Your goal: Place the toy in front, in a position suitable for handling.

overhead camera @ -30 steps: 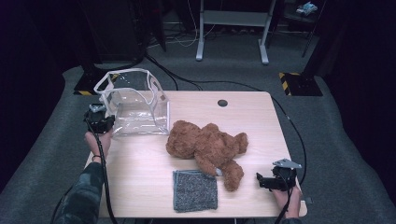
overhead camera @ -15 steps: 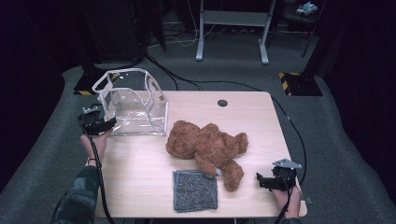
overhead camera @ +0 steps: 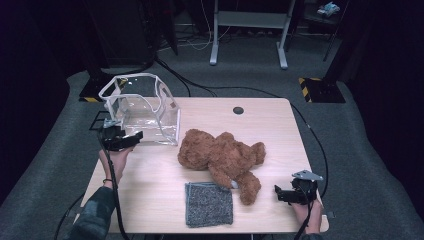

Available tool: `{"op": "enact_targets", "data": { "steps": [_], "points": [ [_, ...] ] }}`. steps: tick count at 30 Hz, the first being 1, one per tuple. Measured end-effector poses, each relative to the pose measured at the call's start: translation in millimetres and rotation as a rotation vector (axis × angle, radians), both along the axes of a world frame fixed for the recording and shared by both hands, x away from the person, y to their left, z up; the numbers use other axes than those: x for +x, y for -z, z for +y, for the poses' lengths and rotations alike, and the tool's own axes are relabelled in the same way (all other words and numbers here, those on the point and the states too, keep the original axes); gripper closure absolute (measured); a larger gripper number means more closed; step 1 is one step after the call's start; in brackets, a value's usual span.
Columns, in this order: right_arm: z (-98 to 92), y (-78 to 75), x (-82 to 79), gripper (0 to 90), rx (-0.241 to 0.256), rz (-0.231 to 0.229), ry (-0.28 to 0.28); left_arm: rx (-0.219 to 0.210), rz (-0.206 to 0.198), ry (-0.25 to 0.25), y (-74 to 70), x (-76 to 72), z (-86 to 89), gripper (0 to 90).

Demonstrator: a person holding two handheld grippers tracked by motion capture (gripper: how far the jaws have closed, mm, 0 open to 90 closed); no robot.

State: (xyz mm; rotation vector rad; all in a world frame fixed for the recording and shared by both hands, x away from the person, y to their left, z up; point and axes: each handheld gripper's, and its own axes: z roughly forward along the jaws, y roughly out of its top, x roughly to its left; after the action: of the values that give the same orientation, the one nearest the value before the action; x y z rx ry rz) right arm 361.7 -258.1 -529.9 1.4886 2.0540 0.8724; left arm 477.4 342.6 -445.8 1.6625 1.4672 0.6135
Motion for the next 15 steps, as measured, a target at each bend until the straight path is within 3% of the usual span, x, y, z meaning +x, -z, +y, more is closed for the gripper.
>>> {"op": "enact_targets", "data": {
  "steps": [7, 13, 15],
  "points": [
    [-0.5, -0.1, 0.3, 0.9, -0.002, -0.001, -0.005, -0.009, 0.003, 0.084, -1.0, 6.5, -48.6, 20.8],
    [-0.6, 0.0, 0.3, 0.9, -0.002, -0.002, -0.006, -0.005, 0.003, 0.105, -1.3, 10.7, -66.9, 21.9],
    [-0.6, 0.0, 0.3, 0.9, -0.002, -0.002, -0.006, -0.002, -0.011, 0.096, -2.2, 14.3, -72.9, 28.5]
  ]
}}
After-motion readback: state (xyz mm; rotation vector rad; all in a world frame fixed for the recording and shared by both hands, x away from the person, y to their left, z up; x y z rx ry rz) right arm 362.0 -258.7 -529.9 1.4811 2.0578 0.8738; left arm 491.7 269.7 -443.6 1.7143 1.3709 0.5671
